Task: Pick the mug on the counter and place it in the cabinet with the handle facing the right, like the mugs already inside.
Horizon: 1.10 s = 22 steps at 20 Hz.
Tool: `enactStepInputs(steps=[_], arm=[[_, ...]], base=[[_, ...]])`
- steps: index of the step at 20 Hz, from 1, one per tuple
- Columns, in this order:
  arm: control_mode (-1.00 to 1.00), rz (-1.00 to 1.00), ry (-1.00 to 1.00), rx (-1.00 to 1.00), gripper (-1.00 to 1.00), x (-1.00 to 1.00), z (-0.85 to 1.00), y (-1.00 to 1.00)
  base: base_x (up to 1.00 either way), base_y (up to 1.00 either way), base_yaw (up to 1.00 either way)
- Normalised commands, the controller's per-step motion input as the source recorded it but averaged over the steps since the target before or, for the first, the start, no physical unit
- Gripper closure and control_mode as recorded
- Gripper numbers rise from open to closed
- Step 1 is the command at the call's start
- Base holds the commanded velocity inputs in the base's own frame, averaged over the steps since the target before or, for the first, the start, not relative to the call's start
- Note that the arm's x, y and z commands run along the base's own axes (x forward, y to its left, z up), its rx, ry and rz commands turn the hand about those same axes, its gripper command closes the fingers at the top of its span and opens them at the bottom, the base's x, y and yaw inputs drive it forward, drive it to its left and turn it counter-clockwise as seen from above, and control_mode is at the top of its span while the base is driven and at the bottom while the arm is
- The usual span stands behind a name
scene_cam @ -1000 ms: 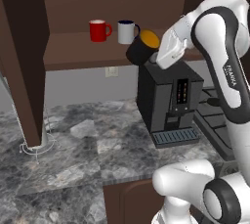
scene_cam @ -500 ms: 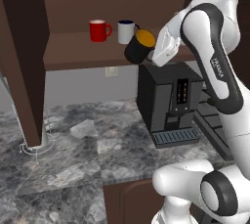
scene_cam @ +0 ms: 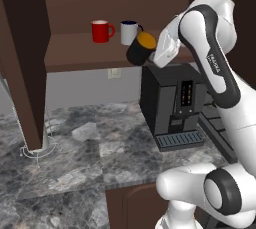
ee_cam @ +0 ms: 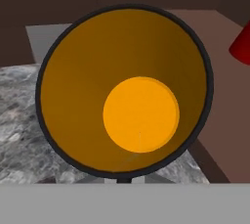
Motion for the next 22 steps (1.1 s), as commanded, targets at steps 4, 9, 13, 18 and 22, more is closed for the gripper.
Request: enactStepInputs(steps=[4, 9, 13, 18, 22], arm=[[-1.0, 0.0, -0.01, 0.0, 1.0, 0.22, 0.0, 0.0], [-1.0, 0.0, 0.0, 0.0, 1.0, 0.26, -0.01, 0.0], [-1.0, 0.0, 0.0, 0.0, 1.0, 0.24, 0.0, 0.0], [-1.0, 0.0, 0.0, 0.0, 1.0, 0.27, 0.0, 0.05], [-1.0, 0.0, 0.0, 0.0, 1.0, 0.27, 0.0, 0.09]], base=[[0.0, 0.0, 0.0], [0.0, 0.0, 0.0], [0.0, 0.0, 0.0], [0.0, 0.0, 0.0], [0.0, 0.0, 0.0]])
